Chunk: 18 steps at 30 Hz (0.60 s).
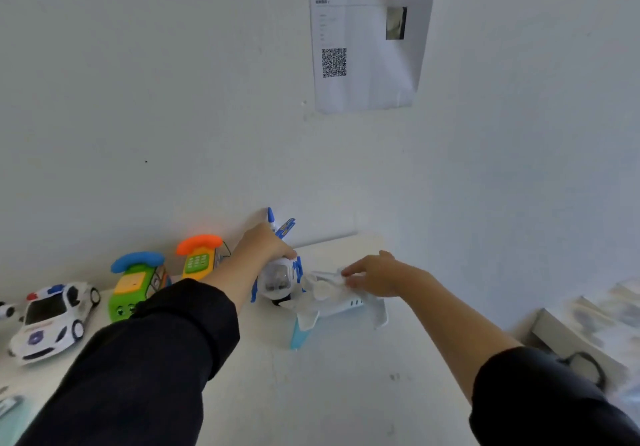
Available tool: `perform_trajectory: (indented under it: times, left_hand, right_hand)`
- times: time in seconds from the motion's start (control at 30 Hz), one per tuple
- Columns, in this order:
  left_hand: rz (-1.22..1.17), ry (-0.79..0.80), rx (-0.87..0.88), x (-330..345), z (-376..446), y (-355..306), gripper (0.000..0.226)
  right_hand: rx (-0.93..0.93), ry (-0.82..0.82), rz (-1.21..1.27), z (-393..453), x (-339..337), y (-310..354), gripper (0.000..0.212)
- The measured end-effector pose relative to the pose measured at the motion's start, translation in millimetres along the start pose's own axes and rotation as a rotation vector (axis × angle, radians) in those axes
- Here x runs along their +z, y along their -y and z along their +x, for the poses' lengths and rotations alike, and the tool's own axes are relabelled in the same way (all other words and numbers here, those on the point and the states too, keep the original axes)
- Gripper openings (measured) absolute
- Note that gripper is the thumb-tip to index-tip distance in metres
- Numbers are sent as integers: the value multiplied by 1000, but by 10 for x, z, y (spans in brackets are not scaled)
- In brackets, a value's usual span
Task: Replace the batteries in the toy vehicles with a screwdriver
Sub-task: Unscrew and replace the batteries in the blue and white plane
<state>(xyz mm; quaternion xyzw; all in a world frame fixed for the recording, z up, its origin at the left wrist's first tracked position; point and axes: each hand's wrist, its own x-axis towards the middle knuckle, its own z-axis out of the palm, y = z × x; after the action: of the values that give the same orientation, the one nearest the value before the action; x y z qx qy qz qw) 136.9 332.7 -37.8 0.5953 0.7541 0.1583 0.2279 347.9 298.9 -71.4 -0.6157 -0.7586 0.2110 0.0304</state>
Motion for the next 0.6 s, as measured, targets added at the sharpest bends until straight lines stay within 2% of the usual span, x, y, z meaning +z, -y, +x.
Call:
perform_trajectory:
  times: [0.17, 0.27, 0.43, 0.53, 0.6]
  left_hand:
    - [22, 6, -3, 30, 63, -41, 55]
    - [38, 31, 7, 11, 31, -57, 59]
    - [145, 76, 56, -143, -63, -73, 65]
    - [133, 31, 121, -285, -185, -54, 31]
    - [109, -18, 111, -395, -318, 57, 34]
  right_hand:
    - [-77, 172, -1, -94, -199, -6, 34]
    - [-64, 203, -37, -141, -228, 34, 41]
    - [-60, 139, 0, -184, -244, 252, 50]
    - [-109, -3, 50, -200, -278, 453, 38]
    - [-148, -84, 75, -214, -266, 650, 33]
